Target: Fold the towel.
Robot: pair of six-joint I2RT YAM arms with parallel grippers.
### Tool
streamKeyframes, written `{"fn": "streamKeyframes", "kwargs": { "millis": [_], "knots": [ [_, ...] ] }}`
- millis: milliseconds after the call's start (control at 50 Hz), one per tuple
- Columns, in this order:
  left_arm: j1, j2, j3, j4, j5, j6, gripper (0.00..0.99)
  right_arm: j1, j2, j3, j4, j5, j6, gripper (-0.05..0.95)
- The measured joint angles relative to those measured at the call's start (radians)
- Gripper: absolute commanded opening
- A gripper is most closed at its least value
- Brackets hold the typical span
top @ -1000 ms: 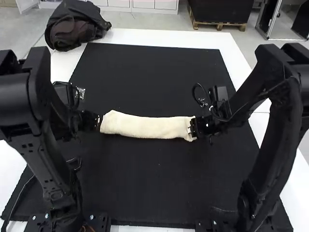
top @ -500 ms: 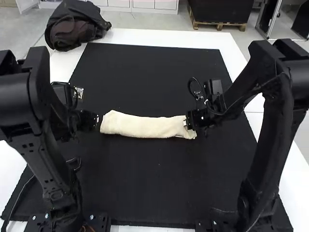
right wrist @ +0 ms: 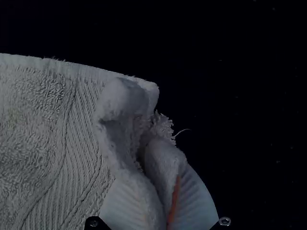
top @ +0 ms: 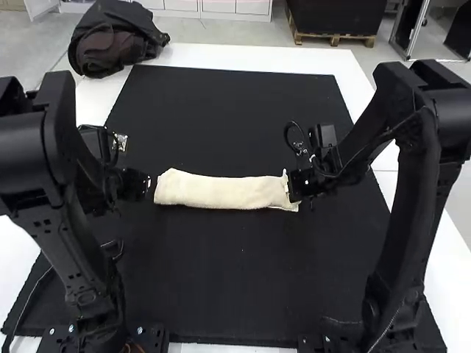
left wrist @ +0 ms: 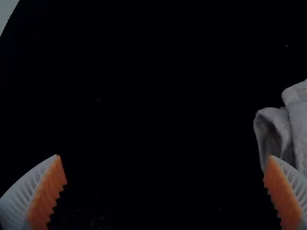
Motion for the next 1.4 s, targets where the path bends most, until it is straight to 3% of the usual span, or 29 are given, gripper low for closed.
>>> {"fn": "streamKeyframes", "kwargs": {
  "millis": [120, 360, 560, 760, 1100, 1400],
  "knots": [
    [0.011, -0.025, 0.003, -0.005, 0.003, 0.000, 0.966, -0.011, -0.006, 0.012, -0.044, -0.011, -0.002, -0.02],
    [0.053, -0.028, 0.027, -0.015, 0.003, 0.000, 0.966, -0.121, -0.154, 0.022, -0.226, -0.023, -0.003, -0.02],
    [0.059, -0.028, 0.028, -0.016, 0.003, -0.008, 0.966, -0.130, -0.336, 0.094, -0.277, -0.040, 0.000, -0.02],
    [0.059, -0.028, 0.028, -0.017, 0.003, -0.014, 0.966, -0.034, -0.367, 0.203, -0.322, -0.053, 0.043, -0.02],
    [0.059, -0.028, 0.028, -0.040, 0.003, -0.015, 0.966, 0.214, -0.277, 0.235, -0.319, -0.058, 0.119, -0.02],
    [0.059, -0.028, 0.028, -0.058, 0.003, -0.015, 0.966, 0.313, -0.166, 0.255, -0.284, -0.056, 0.158, -0.02]
  ]
}}
